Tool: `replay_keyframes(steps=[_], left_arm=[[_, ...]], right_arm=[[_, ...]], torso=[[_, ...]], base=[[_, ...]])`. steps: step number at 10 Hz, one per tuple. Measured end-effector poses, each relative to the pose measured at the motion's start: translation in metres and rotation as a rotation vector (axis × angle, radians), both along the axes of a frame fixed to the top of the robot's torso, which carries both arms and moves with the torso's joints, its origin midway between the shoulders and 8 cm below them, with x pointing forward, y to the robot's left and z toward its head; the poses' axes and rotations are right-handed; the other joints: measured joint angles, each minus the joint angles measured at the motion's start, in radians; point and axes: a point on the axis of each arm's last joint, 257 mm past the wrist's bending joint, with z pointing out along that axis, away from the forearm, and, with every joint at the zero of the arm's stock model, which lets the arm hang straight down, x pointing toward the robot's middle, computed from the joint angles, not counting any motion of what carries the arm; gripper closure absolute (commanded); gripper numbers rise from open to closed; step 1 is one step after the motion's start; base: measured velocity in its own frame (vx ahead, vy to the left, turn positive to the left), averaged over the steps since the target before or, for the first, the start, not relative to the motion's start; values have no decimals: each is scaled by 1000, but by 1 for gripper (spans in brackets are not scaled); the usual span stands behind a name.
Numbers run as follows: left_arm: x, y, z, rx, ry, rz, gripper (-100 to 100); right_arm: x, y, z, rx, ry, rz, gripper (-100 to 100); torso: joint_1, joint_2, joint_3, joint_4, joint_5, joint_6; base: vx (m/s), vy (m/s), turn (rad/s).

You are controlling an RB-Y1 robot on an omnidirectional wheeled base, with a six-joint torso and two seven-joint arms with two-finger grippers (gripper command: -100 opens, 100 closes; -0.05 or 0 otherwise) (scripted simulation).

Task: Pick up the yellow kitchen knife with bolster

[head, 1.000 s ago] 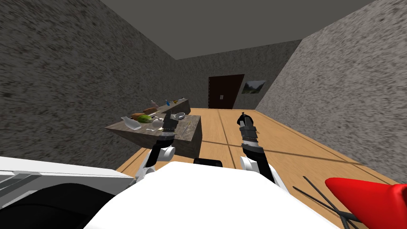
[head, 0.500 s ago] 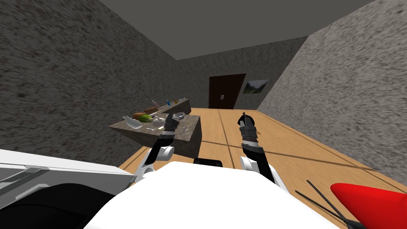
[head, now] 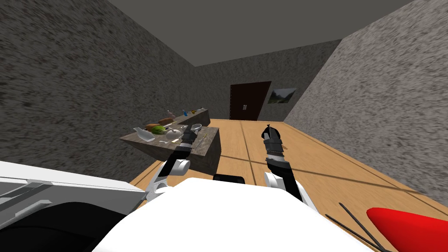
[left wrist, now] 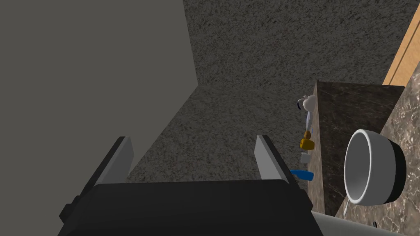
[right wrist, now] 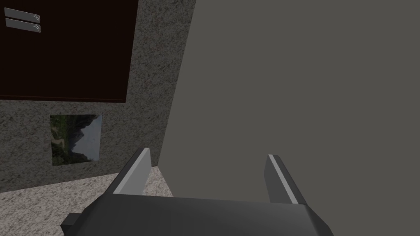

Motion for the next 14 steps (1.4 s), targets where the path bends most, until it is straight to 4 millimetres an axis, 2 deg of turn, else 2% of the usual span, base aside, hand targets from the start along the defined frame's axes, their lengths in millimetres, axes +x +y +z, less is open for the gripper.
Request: replay_keyframes(steps=[5, 14], left_arm=[[15, 17, -31, -28, 142, 13, -100], [28, 47, -87, -88, 378, 53, -100]], right_arm=[[0, 0, 0, 0, 0, 0, 0], [0, 0, 0, 0, 0, 0, 0]], torso=[[1, 0, 0, 0, 0, 0], [0, -2, -1, 0, 0, 0]], base=[[28, -74, 32], [40, -78, 41]])
